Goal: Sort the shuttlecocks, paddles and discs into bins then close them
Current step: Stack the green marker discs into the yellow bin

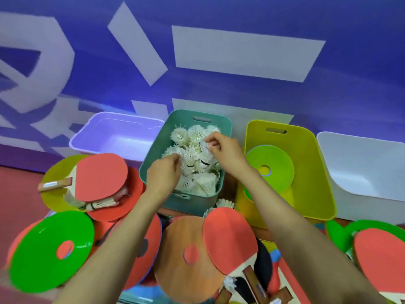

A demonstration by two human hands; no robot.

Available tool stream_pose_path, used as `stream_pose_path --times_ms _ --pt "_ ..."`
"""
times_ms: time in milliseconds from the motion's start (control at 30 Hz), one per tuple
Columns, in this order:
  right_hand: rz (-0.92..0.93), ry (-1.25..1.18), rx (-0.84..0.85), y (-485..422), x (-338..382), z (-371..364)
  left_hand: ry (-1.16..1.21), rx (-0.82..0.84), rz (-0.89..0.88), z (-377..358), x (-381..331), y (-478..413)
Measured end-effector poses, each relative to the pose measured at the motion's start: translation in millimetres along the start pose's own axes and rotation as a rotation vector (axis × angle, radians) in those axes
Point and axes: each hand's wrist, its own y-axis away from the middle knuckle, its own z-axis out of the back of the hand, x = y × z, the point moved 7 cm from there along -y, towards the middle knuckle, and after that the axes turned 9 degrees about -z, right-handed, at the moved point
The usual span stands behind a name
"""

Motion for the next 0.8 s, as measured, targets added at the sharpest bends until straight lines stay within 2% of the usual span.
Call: stream_pose_path --times_ms 67,167,333,500,800 --pt "-0.047 0.101 0.048 -13.6 -11.7 -22.4 -0.030 0.086 -0.009 -15.0 7.3 -10.9" --pt "-0.084 0.210 0.168 -19.5 -25.7 -48.5 0.088 0.170 -0.003 -36.2 17.4 -18.7" --pt "-0.023 0.258 0.205 -9.9 -31.4 -50.0 0.074 0.108 -0.125 -41.7 12.0 -22.0" --pt "0.028 0.132 0.066 15.4 -28.2 -17.3 0.038 0.119 -0.150 -43.8 -7.1 -23.1" --pt "0.037 0.066 -0.186 106.1 -63.3 75.4 0.344 -0.027 -0.387 -32.7 -134.0 41.5"
